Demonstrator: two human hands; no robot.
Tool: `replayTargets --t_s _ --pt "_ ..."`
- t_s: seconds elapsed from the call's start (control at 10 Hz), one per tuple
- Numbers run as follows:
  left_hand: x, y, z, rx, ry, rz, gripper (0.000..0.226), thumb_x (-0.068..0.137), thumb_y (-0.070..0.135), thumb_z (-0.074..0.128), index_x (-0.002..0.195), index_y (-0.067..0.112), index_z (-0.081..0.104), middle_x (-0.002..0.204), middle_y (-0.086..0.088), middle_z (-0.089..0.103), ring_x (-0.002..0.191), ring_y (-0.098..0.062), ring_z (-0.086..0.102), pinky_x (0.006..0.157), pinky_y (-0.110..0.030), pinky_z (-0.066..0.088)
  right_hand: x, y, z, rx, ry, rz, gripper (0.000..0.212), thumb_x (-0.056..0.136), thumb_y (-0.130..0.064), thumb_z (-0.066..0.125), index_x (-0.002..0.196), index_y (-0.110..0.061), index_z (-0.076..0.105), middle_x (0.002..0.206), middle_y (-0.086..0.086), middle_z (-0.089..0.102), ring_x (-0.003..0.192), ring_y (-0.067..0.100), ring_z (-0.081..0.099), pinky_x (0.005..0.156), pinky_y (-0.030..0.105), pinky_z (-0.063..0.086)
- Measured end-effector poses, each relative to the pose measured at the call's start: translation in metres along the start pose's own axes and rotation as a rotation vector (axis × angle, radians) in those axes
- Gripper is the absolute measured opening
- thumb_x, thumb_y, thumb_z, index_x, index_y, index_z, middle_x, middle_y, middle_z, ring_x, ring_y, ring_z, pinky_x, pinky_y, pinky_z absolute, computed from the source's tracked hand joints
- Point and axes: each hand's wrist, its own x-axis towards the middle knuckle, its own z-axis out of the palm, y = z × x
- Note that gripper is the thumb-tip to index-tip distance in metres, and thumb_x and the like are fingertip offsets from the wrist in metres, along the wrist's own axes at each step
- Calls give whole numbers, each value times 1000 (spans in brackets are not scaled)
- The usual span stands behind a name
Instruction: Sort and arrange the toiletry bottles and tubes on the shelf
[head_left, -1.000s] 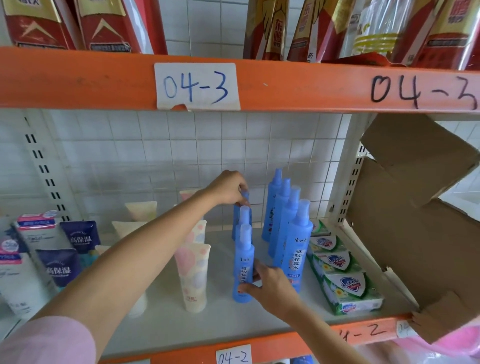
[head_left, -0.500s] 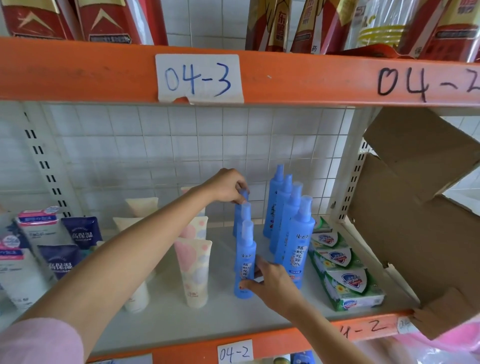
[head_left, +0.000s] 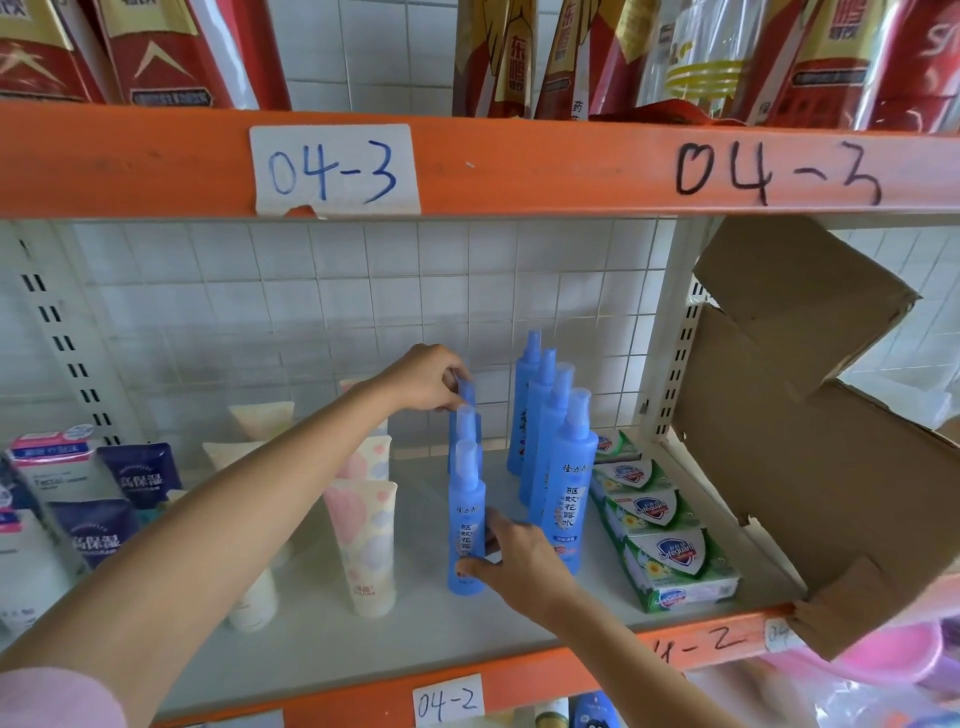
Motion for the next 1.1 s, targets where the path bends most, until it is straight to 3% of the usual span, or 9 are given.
replayTargets --t_s 0.1,0.2,0.3,0.5,0.7,0.9,1.0,1.1 --pt "-2 -1 -4 -4 10 -20 34 77 13 72 109 7 62 87 -7 72 69 -9 61 66 -15 45 1 -1 -2 1 -18 1 37 80 -33 67 107 -13 53 101 3 66 91 19 64 84 35 53" --pt "-8 -2 -8 -17 32 -46 32 79 14 70 110 8 63 92 -9 73 72 -11 66 79 -25 51 1 -1 -5 3 -44 -6 37 79 -32 68 106 -13 52 100 4 66 91 20 64 84 37 54" --pt "-17 -2 -11 11 79 -67 26 83 16 65 107 8 64 94 -9 72 87 -18 68 84 -27 51 1 0 -8 0 -72 -18 37 79 -31 68 106 -12 51 100 5 67 91 20 64 84 37 53" --pt "-47 -2 -16 120 203 -97 18 86 20 62 99 11 68 100 -5 69 83 -12 59 76 -20 43 -2 1 -16 -53 -120 -45 43 80 -38 68 110 -13 50 104 4 65 95 20 63 86 36 52" --pt "-91 9 -21 230 349 -153 16 84 19 60 96 12 69 96 -5 71 84 -19 64 78 -28 49 -10 0 -30 -153 -153 -126 45 87 -28 58 126 -12 43 115 7 60 103 24 59 89 35 48" --pt "-154 39 -11 323 488 -159 19 84 18 59 99 11 69 98 -3 64 83 -19 63 78 -34 51 -22 2 -48 -253 -143 -212 36 92 -28 50 125 -15 42 117 4 61 102 25 61 83 36 51" --pt "-188 56 12 409 466 -147 23 86 22 56 104 13 67 107 0 64 96 -20 60 81 -34 51 -31 1 -54 -278 -108 -263 35 93 -30 48 124 -16 43 118 3 60 103 26 61 83 36 52" --pt "-213 68 39 574 340 -89 26 86 26 54 106 14 66 105 0 64 102 -21 59 84 -31 48 -34 -1 -59 -272 -90 -268 35 93 -30 47 126 -16 43 117 5 61 103 27 61 82 37 52"
